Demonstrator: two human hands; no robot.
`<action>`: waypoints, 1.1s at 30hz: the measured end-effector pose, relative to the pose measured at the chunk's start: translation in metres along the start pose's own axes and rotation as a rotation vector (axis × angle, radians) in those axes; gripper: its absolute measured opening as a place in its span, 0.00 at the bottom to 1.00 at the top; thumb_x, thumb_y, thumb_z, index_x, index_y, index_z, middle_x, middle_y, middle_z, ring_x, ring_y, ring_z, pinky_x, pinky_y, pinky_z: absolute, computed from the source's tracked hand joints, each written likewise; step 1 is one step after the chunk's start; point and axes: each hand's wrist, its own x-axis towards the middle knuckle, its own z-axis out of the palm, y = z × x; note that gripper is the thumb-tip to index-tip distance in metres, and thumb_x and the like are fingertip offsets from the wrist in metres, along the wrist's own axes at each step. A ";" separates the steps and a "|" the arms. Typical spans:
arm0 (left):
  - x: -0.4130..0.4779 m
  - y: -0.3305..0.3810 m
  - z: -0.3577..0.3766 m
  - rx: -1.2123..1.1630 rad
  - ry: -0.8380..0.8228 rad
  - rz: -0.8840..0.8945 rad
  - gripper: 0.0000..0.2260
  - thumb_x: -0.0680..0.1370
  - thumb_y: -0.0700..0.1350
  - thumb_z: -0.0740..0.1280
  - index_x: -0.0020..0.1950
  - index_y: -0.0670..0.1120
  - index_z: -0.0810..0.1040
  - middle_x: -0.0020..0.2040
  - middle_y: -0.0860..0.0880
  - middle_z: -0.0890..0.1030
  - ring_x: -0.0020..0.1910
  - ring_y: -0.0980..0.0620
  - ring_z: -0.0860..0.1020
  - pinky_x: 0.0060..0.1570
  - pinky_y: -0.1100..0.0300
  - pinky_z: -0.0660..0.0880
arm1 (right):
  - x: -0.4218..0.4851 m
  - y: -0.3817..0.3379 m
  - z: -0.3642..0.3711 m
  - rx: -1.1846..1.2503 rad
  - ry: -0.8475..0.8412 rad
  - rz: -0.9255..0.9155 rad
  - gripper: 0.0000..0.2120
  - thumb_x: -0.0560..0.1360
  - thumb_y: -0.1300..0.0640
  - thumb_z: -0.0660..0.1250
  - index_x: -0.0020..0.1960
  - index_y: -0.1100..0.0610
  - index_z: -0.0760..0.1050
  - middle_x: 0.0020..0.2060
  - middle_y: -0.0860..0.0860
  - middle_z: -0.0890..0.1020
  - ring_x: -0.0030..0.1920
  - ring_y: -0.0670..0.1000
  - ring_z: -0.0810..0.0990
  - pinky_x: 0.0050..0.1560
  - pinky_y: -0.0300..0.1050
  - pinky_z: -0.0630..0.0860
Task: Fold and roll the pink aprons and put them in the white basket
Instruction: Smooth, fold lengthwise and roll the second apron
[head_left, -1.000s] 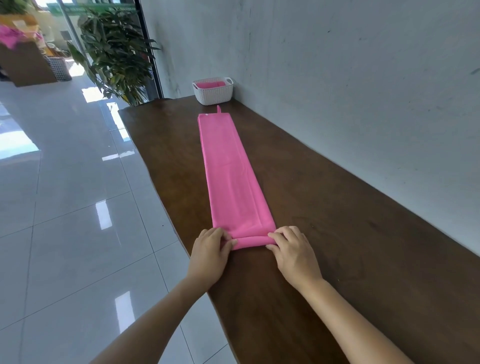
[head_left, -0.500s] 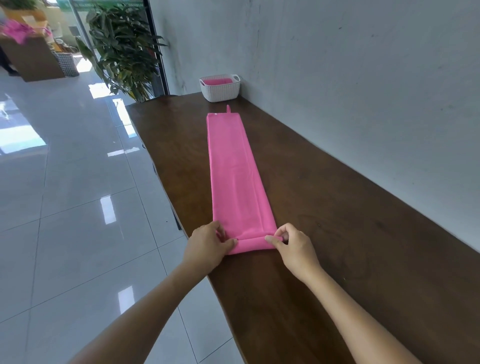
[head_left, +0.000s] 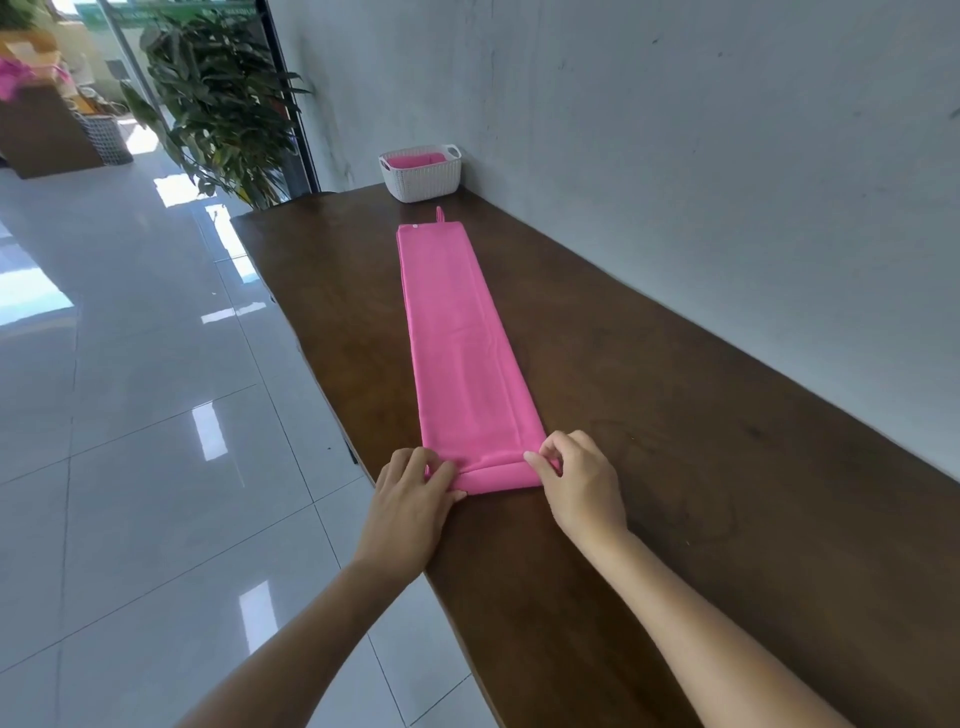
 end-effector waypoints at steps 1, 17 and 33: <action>0.001 0.001 0.001 -0.060 -0.018 -0.056 0.17 0.84 0.57 0.57 0.61 0.50 0.79 0.54 0.52 0.75 0.55 0.49 0.71 0.57 0.53 0.74 | -0.002 0.004 -0.003 -0.002 -0.027 -0.039 0.10 0.79 0.45 0.67 0.45 0.49 0.75 0.45 0.44 0.75 0.40 0.42 0.75 0.37 0.28 0.68; 0.047 0.000 -0.006 -0.453 -0.206 -0.645 0.11 0.78 0.59 0.69 0.44 0.57 0.70 0.44 0.58 0.80 0.48 0.50 0.78 0.54 0.45 0.77 | 0.021 0.013 -0.006 -0.037 -0.216 -0.017 0.05 0.83 0.45 0.60 0.54 0.46 0.68 0.52 0.44 0.75 0.51 0.48 0.78 0.48 0.44 0.79; 0.034 -0.010 0.008 -0.138 0.026 -0.188 0.11 0.83 0.56 0.64 0.59 0.52 0.80 0.54 0.54 0.79 0.52 0.52 0.73 0.51 0.56 0.77 | 0.057 0.001 0.000 -0.204 -0.240 0.157 0.14 0.82 0.37 0.55 0.55 0.48 0.66 0.45 0.44 0.77 0.36 0.42 0.74 0.29 0.36 0.66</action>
